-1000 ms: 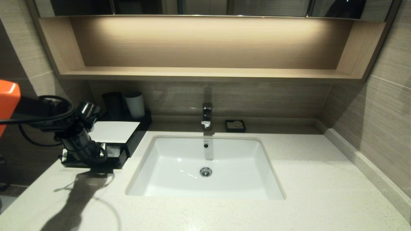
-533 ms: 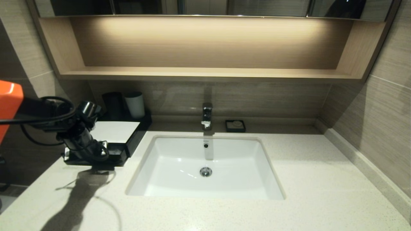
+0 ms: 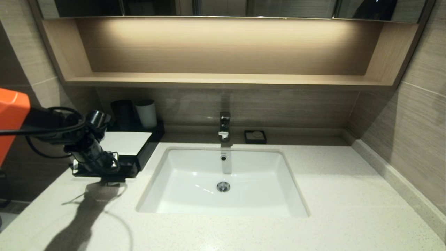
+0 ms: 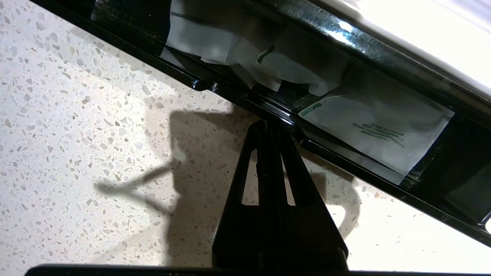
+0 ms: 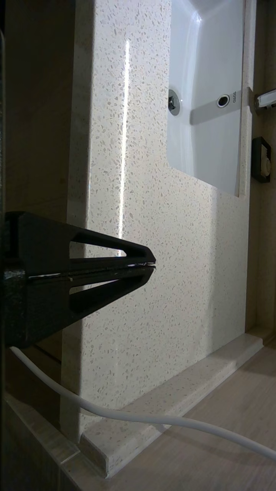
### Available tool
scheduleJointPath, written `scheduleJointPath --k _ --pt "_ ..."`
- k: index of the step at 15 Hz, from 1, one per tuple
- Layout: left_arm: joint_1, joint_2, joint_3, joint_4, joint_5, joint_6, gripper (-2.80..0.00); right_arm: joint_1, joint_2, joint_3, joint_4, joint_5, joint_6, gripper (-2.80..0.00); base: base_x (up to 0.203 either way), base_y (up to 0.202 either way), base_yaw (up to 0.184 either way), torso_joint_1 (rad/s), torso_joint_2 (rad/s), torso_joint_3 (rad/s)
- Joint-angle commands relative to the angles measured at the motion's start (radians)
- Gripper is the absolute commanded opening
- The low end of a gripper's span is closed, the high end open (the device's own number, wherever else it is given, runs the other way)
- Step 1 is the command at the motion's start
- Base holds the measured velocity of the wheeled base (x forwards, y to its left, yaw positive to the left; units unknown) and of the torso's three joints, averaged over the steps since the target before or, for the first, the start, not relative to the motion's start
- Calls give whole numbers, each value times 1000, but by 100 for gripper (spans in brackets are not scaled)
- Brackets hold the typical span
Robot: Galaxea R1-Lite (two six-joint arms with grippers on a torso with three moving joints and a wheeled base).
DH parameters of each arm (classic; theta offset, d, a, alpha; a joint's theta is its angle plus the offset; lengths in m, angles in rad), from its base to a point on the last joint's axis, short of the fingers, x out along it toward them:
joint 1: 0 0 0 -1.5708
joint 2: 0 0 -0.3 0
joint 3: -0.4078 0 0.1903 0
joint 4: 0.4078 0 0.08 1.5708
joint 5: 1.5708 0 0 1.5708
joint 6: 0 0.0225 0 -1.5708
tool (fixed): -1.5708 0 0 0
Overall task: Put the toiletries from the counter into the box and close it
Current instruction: Close the drawer
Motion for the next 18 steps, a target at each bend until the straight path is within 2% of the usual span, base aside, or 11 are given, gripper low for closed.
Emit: scheduleJointPath --k 1,18 --pt "0 3 0 1 2 -1 -280 1 -2 2 0 0 -1 -280 0 0 0 0 0 0" --pt "-6 12 0 -92 2 -1 -280 0 -2 2 0 0 -1 -280 0 0 0 0 0 0"
